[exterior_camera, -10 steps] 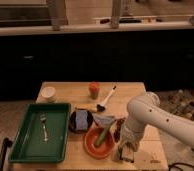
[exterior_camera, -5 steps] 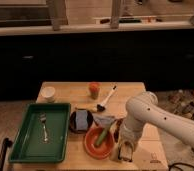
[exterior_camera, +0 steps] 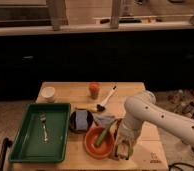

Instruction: Place eraser in plastic cup

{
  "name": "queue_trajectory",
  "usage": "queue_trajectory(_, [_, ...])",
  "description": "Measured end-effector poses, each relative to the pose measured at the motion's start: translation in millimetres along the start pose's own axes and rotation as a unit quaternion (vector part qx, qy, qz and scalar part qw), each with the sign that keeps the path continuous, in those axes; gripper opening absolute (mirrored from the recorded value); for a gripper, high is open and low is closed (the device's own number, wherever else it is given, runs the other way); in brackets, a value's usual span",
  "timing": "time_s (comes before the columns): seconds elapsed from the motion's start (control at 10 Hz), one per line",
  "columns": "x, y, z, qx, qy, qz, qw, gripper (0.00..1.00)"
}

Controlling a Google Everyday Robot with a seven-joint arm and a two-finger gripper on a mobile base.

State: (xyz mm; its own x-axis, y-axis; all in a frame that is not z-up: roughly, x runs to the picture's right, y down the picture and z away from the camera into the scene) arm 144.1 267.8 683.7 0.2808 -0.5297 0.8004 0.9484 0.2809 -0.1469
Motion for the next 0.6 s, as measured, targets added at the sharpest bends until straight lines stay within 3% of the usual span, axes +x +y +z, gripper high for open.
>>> queue_trajectory(0.6, [5.0,1.9,-2.8,0.003,-0.001,-0.004,1.0000,0.80])
